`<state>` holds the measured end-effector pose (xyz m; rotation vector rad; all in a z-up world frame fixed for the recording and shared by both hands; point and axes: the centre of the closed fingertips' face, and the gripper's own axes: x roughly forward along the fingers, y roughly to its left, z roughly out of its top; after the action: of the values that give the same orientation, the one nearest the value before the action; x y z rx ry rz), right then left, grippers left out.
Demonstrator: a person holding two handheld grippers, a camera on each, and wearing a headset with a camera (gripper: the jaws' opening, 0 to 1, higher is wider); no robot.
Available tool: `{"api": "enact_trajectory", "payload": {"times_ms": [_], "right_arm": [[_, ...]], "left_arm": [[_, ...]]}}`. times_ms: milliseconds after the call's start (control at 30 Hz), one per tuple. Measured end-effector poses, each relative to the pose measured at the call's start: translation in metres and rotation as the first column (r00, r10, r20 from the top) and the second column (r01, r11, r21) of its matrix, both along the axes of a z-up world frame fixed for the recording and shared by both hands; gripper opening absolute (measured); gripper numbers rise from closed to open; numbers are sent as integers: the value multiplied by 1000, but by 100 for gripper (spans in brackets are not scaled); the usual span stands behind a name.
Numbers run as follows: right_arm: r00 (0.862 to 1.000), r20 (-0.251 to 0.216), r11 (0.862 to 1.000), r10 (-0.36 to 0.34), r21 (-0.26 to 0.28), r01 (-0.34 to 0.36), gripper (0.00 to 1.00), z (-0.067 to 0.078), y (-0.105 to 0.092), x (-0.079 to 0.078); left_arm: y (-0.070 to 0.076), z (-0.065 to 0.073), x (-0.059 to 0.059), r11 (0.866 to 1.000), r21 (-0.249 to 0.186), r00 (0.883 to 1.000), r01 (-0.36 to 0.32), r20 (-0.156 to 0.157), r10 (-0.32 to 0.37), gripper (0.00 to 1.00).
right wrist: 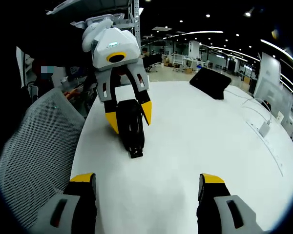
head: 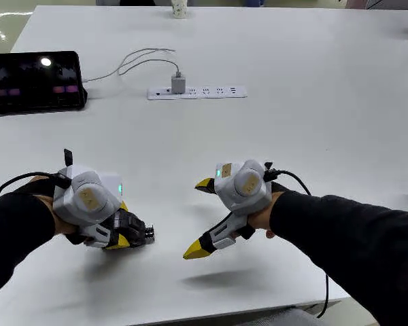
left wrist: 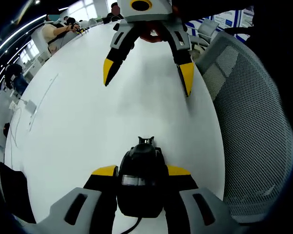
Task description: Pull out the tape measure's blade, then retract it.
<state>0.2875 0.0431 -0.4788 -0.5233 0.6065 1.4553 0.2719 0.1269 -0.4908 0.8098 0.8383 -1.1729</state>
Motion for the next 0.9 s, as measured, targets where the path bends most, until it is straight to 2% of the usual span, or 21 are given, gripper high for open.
{"api": "enact_trajectory", "payload": {"times_ms": [67,200,600,900], "right_arm": [[1000,-8,1000,0,6,0,85,0,4,1],[1000,2,1000,15,5,-15,75,-1,10,1],[998,3,998,59,-8,-59,62,-14,34,-4],[989,21,988,149,-50,-148,48,-28,52,-15]], "left_arm": [[0,0,1,1000,-1,1000,-2,-2,2,31],[0,0,1,1000,2,1000,-10,-2,10,31],[1,0,4,1000,-19,1000,-20,1,20,31],[2,0,5,999,-31,1000,-23,2,23,31]]}}
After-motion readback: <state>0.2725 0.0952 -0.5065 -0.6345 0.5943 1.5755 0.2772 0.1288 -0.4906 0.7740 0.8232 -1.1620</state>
